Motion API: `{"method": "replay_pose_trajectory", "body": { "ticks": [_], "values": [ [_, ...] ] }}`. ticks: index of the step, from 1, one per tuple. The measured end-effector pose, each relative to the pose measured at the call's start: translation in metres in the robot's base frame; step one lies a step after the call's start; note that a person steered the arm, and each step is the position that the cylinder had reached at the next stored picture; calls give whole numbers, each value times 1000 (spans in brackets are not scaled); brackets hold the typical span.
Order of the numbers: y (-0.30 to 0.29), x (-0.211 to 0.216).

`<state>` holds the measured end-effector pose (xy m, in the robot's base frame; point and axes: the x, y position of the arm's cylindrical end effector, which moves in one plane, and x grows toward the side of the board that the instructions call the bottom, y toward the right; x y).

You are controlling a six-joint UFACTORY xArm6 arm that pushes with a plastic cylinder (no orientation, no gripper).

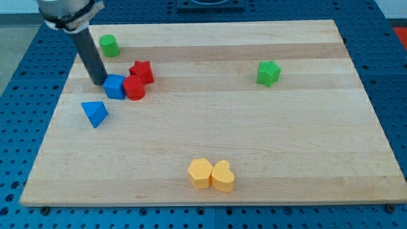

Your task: Move the red star to the right side of the red circle

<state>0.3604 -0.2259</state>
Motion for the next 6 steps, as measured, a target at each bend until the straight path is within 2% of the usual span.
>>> {"method": "replay_pose_trajectory", "body": {
  "ticks": [1, 3, 4, 5, 6],
  "values": [
    [19, -34],
    [83, -35],
    [94, -15],
    [92, 35],
    [92, 56]
  ]
}}
